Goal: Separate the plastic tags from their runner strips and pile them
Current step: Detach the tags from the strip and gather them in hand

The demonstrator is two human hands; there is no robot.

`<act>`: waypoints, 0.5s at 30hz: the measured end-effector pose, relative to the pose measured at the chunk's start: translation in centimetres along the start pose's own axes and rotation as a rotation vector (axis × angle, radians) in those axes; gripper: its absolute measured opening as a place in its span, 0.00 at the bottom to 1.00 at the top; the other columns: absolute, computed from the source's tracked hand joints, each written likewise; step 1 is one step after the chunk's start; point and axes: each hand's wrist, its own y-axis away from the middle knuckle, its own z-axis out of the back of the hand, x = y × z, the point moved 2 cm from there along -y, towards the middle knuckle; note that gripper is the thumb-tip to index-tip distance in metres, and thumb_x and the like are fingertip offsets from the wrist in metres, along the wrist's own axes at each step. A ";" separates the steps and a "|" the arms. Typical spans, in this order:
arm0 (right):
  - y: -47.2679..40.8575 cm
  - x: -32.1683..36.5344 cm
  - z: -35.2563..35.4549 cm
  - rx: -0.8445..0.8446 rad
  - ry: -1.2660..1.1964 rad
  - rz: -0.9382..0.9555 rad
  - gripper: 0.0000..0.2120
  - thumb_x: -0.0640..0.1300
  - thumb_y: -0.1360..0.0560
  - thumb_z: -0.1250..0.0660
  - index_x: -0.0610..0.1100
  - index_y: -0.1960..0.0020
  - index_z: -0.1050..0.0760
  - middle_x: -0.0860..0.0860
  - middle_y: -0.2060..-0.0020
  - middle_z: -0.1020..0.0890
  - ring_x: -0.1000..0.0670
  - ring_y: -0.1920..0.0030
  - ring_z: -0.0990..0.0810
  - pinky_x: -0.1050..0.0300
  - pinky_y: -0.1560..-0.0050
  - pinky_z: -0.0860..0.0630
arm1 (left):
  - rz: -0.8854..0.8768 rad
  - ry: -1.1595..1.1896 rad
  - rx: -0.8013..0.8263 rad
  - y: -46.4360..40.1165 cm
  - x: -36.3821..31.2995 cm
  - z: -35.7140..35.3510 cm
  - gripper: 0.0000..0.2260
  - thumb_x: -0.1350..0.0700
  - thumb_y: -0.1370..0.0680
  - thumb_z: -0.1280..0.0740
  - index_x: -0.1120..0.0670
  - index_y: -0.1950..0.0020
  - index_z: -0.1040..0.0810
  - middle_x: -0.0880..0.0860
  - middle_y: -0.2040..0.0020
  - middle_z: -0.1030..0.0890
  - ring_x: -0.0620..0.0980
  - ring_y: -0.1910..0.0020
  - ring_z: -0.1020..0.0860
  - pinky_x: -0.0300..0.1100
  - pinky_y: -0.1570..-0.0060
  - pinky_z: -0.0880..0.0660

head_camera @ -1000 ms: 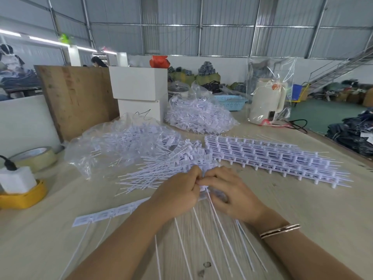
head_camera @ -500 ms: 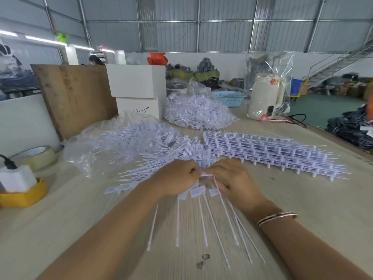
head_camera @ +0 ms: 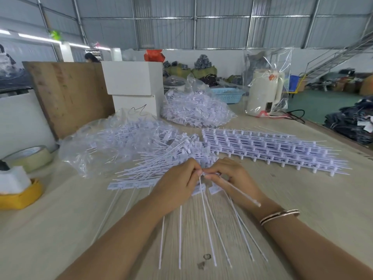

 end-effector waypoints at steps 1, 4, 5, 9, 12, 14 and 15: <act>0.0 -0.1 0.0 0.004 -0.043 -0.026 0.07 0.46 0.27 0.32 0.48 0.52 0.18 0.54 0.63 0.19 0.58 0.61 0.24 0.64 0.57 0.30 | 0.003 0.019 0.000 0.0 0.0 0.1 0.05 0.53 0.18 0.43 0.53 0.51 0.31 0.43 0.69 0.32 0.39 0.70 0.32 0.38 0.68 0.41; 0.0 -0.4 -0.2 0.011 -0.175 -0.134 0.07 0.40 0.28 0.31 0.50 0.52 0.19 0.52 0.64 0.19 0.56 0.62 0.23 0.64 0.59 0.28 | 0.008 0.075 -0.014 0.0 0.0 0.2 0.04 0.54 0.19 0.42 0.51 0.52 0.31 0.43 0.69 0.31 0.37 0.69 0.30 0.34 0.69 0.39; 0.1 -0.5 -0.3 0.011 -0.212 -0.166 0.07 0.40 0.28 0.31 0.49 0.53 0.19 0.52 0.64 0.18 0.57 0.63 0.22 0.64 0.59 0.27 | 0.001 0.087 -0.022 0.0 -0.1 0.2 0.03 0.54 0.19 0.41 0.51 0.53 0.31 0.42 0.69 0.31 0.36 0.68 0.30 0.33 0.68 0.38; 0.3 -0.8 -0.1 -0.016 -0.332 -0.303 0.06 0.40 0.27 0.33 0.47 0.61 0.20 0.49 0.68 0.19 0.58 0.66 0.23 0.62 0.60 0.27 | -0.069 0.061 -0.027 0.0 -0.6 0.3 0.03 0.56 0.20 0.38 0.50 0.53 0.31 0.41 0.69 0.31 0.36 0.66 0.29 0.31 0.68 0.39; 0.2 -0.3 -0.1 0.023 -0.370 -0.279 0.08 0.42 0.27 0.34 0.49 0.63 0.21 0.53 0.70 0.19 0.61 0.67 0.23 0.68 0.60 0.28 | -0.069 0.081 -0.004 0.1 -0.3 0.4 0.02 0.54 0.20 0.39 0.50 0.52 0.29 0.41 0.70 0.30 0.38 0.68 0.29 0.34 0.69 0.38; 0.2 -0.2 -0.2 0.016 -0.394 -0.283 0.12 0.38 0.25 0.36 0.49 0.64 0.22 0.56 0.71 0.19 0.62 0.68 0.23 0.70 0.60 0.29 | -0.079 0.117 -0.008 0.2 -0.2 0.7 0.02 0.52 0.20 0.39 0.47 0.53 0.30 0.43 0.71 0.28 0.41 0.72 0.31 0.40 0.70 0.37; 0.1 -0.4 0.1 -0.039 -0.420 -0.323 0.13 0.37 0.24 0.37 0.48 0.64 0.22 0.55 0.71 0.20 0.60 0.69 0.24 0.70 0.62 0.29 | -0.086 0.135 -0.012 0.3 -0.2 0.8 0.03 0.50 0.21 0.40 0.44 0.55 0.31 0.45 0.70 0.26 0.42 0.72 0.30 0.45 0.70 0.34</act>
